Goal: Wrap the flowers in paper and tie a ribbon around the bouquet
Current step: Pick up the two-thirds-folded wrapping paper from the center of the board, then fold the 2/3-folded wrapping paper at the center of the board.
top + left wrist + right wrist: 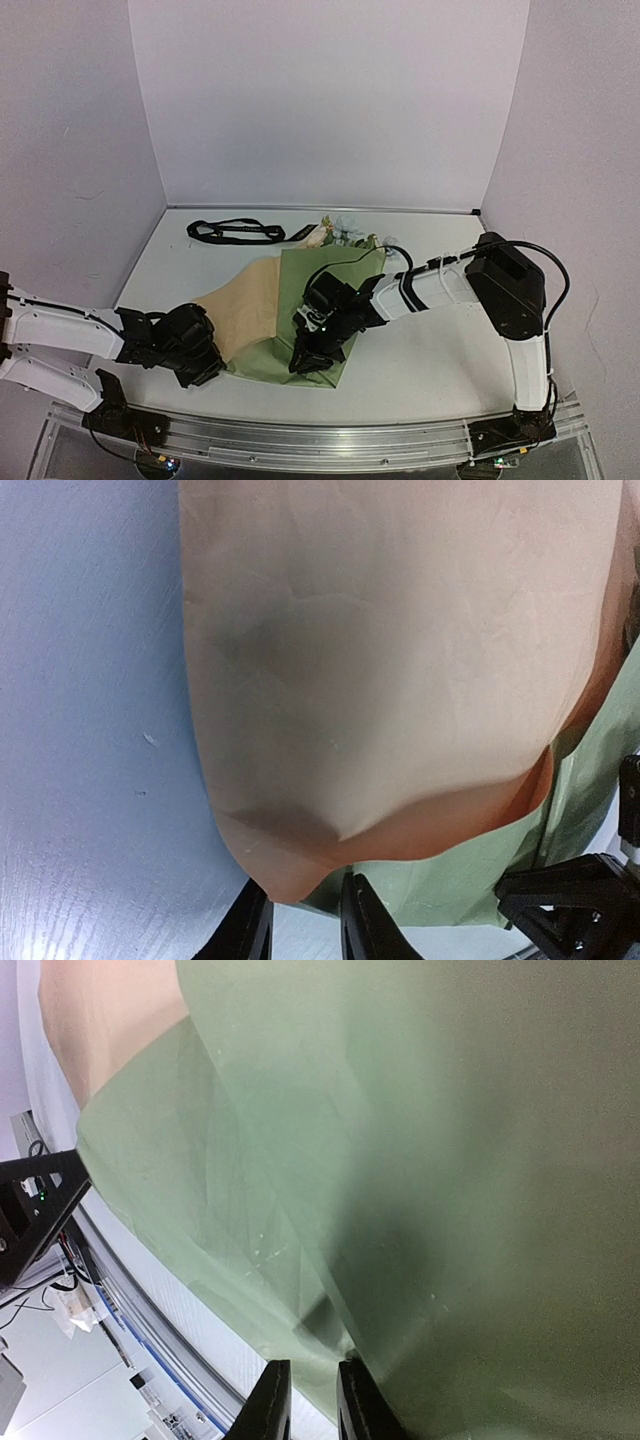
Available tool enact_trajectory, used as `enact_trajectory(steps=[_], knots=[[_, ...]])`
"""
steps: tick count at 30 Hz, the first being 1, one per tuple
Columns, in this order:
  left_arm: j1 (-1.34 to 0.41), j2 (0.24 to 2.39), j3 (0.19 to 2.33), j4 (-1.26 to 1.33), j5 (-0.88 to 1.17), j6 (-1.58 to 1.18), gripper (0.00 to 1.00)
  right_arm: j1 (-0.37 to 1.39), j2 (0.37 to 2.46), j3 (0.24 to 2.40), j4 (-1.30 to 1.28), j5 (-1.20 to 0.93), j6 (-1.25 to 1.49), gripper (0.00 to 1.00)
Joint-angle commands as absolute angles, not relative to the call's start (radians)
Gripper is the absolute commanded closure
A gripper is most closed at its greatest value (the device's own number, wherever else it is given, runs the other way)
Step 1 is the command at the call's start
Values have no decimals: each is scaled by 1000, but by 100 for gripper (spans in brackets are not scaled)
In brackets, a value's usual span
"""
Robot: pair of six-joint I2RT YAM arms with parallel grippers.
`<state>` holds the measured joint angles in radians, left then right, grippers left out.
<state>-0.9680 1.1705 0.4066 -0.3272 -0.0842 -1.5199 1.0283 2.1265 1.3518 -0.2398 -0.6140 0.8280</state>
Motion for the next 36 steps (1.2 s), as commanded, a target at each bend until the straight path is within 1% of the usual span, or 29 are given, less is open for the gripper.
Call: enact_trajectory(steps=[1,6,8,14,18,27,31,36], knots=[[-968,1153,379,-286,-145,-1562,82,1033,2132,1347,-242,-600,831,83],[-973,1116,398,-293,-196,-1510,98,1035,2134,1363,-242,-603,837,82],[-976,1086,403,-300,-216,-1486,100,1035,2140,1382,-245,-609,842,82],[-986,1014,422,-304,-243,-1392,100,1042,2169,1443,-266,-619,848,82],[-1022,985,449,-300,-274,-1321,100,1047,2194,1475,-287,-611,854,82],[-1102,939,501,-178,-298,-1077,100,1050,2228,1511,-349,-576,849,83],[-1104,933,520,-91,-259,-968,100,1053,2235,1509,-352,-571,847,83],[-1109,988,541,26,-159,-867,100,1054,2238,1501,-359,-568,840,83]])
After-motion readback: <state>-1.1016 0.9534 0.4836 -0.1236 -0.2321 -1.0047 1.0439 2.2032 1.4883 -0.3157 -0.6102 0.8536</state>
